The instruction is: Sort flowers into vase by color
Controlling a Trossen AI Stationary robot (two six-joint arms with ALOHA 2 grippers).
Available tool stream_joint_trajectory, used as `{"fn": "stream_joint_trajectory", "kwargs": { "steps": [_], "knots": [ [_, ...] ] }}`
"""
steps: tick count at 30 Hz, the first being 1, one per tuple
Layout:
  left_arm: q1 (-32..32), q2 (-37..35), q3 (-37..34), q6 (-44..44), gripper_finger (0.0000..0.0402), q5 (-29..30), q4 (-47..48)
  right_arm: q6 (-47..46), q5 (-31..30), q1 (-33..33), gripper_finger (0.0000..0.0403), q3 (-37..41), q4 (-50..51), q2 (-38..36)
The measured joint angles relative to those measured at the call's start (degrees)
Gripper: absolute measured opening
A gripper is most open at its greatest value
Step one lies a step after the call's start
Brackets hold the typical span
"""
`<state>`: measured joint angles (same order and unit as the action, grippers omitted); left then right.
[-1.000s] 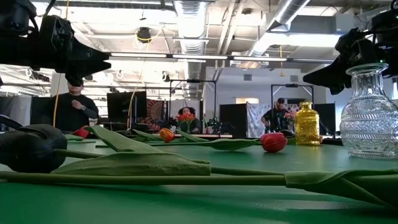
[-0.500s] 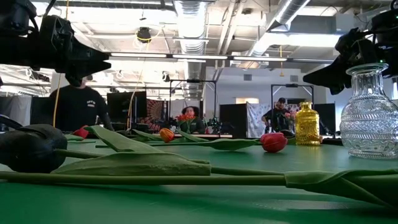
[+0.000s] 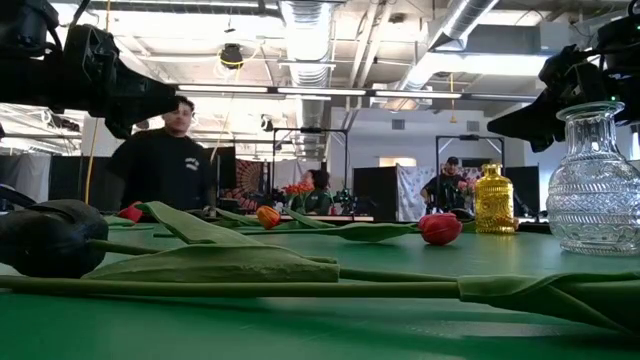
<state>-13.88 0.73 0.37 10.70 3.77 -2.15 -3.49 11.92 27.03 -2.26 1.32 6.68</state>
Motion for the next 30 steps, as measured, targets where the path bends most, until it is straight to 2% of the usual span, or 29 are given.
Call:
{"fn": "stream_joint_trajectory", "kwargs": {
  "steps": [11,15,18,20,23,25,30],
  "knots": [
    [0.01,0.0,-0.01,-0.17,0.0155,0.09,-0.05,0.0,-0.01,0.0,0.0047,0.0,-0.01,0.02],
    [-0.01,0.0,0.0,-3.86,0.0155,1.88,-1.47,0.01,-0.01,0.0,0.0047,0.0,-0.01,0.01],
    [0.01,0.01,0.0,-2.51,0.0155,1.86,-1.09,0.0,-0.02,-0.02,0.0047,0.0,-0.02,0.02],
    [-0.01,0.0,-0.01,2.38,0.0155,1.53,-1.34,0.02,0.0,0.0,0.0047,0.0,-0.02,0.02],
    [0.01,0.0,0.0,17.99,0.0155,-0.39,-1.54,0.01,-0.01,-0.01,0.0047,0.0,-0.02,0.02],
    [0.01,0.0,-0.01,26.29,0.0155,0.41,-1.07,0.0,-0.02,0.0,0.0047,0.0,-0.04,0.0],
    [-0.01,0.0,-0.01,33.89,0.0155,1.51,-3.3,0.67,-1.27,0.0,0.0047,0.02,-0.67,0.02]
  ]
}}
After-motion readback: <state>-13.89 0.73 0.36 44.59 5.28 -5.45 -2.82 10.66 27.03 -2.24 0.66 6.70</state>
